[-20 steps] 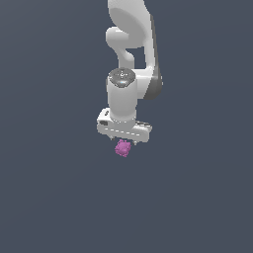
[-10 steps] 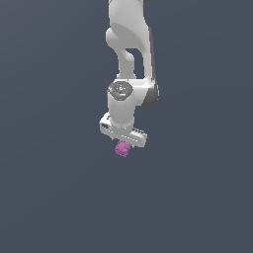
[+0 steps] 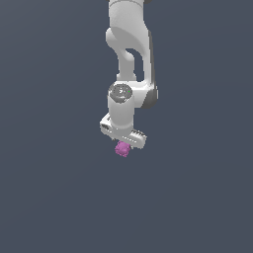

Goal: Pick up the object and move it to a goal position.

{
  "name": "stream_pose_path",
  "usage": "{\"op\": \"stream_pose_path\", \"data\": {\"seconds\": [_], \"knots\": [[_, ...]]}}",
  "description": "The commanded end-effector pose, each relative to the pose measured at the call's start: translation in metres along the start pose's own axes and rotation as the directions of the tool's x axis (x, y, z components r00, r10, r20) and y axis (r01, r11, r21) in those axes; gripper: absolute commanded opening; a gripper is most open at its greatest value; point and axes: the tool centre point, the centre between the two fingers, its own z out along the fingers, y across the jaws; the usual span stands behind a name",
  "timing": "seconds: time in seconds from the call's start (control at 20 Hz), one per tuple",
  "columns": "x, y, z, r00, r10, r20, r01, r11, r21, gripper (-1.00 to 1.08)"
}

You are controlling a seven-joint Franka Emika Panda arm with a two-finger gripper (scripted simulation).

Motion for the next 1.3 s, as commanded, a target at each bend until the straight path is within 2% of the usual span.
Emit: {"op": "stream_pose_path", "data": {"seconds": [0.0, 0.35, 0.6, 0.65, 1.25], "knots": [[0.000, 0.000, 0.007, 1.000, 0.001, 0.001, -0.001, 1.000, 0.000, 1.00], [-0.002, 0.001, 0.041, 1.000, 0.004, 0.001, -0.004, 1.000, -0.001, 1.00], [-0.001, 0.000, 0.048, 1.000, 0.005, 0.001, -0.005, 1.000, 0.000, 1.00], [-0.001, 0.000, 0.048, 1.000, 0.005, 0.001, -0.005, 1.000, 0.000, -1.00], [-0.001, 0.000, 0.046, 1.000, 0.004, 0.001, -0.004, 1.000, 0.000, -1.00]]}}
